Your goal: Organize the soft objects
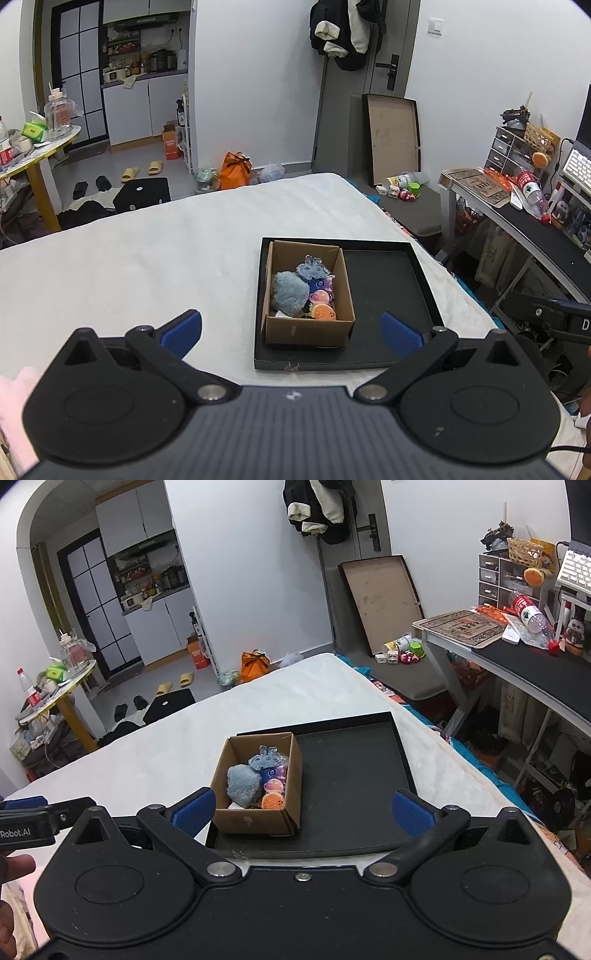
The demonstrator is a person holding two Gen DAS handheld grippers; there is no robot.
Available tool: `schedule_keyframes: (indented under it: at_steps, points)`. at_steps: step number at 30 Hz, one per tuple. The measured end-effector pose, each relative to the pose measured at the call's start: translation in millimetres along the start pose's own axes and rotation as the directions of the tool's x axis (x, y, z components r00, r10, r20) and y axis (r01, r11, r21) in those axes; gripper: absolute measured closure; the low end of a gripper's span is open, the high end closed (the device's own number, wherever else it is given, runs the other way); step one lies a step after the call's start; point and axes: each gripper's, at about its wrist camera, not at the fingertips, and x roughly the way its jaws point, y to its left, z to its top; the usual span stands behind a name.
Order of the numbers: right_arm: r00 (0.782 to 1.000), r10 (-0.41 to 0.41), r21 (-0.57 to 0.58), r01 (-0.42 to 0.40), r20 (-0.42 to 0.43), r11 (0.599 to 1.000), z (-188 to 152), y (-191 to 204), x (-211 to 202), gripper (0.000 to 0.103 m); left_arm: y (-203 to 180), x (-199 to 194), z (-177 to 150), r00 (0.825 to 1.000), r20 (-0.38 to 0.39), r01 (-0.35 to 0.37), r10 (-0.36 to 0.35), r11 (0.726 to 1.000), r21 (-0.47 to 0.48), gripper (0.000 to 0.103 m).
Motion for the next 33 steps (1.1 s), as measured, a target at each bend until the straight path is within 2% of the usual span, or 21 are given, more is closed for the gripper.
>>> schedule_keyframes:
  at_steps: [16,33]
  points:
    - [1.0,0.015,-0.031,-0.016,-0.021,0.999,-1.2,6.3,3.3,0.0,2.9,-1.0,1.7,1.0,-0.004,0.001,-0.001,1.0,-0.011,0.0]
    - [0.999,-0.008,-0.037,0.007,-0.032,0.999,-2.2,7.0,8.2,0.0,2.7,5.1,-0.3,1.0,-0.024,-0.005,0.004,1.0,-0.013,0.0]
